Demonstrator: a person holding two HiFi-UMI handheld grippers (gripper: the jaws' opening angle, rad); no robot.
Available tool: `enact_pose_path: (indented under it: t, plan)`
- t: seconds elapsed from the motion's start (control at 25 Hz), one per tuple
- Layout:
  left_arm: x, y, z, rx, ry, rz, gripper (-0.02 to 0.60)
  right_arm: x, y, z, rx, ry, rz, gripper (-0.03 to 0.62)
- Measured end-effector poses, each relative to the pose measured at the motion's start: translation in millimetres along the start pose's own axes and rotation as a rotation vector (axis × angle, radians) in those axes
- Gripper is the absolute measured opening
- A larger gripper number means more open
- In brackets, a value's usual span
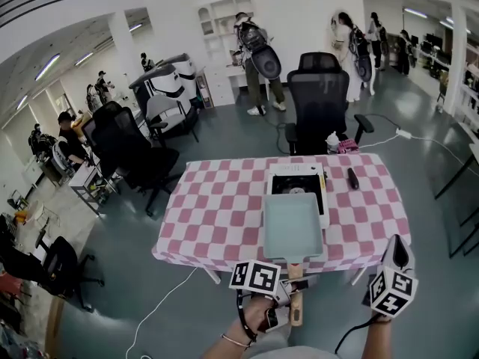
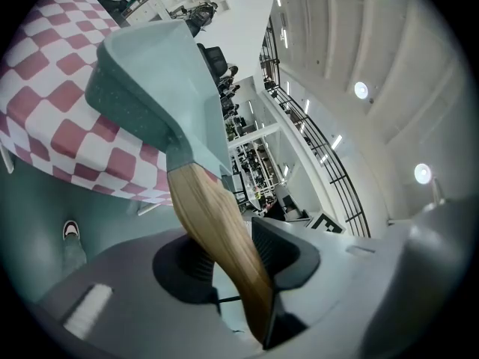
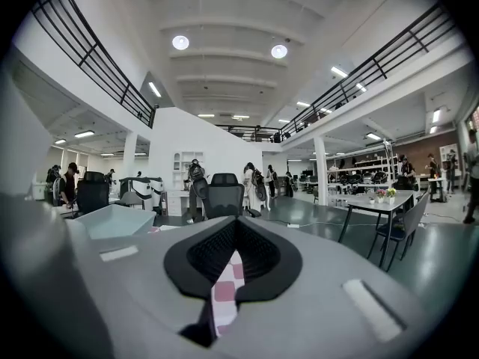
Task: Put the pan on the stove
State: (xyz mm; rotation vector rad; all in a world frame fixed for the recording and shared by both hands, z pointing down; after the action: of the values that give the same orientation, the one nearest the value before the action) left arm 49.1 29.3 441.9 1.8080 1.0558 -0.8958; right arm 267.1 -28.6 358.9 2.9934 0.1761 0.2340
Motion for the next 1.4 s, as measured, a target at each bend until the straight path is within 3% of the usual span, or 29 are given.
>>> enact_pose_path:
  t: [0.8,1.4]
  plan:
    - [-53.6,5.7,146.2,-0.061,0.024,-0.045,0.140,-48.9,117.6,25.7,0.003,-0.024,-0.084,0.009]
    - [-92.8,-2.1,203.9,-0.064,0.002,-0.048,0.141,-82.4,168.2,27.8,-0.015,-0.058,-0.102,0.009]
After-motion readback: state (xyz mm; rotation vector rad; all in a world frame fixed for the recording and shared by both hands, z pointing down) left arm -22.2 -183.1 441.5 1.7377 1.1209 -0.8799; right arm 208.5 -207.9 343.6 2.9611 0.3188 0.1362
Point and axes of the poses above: the fingertips, and each gripper's own axes: y forward along the fingers, x to its right, z out of its top, the point moved 1 cm from there along -y, backward along the fingers, and after that the axes turned 6 degrees about y, right-handed, at the moved point
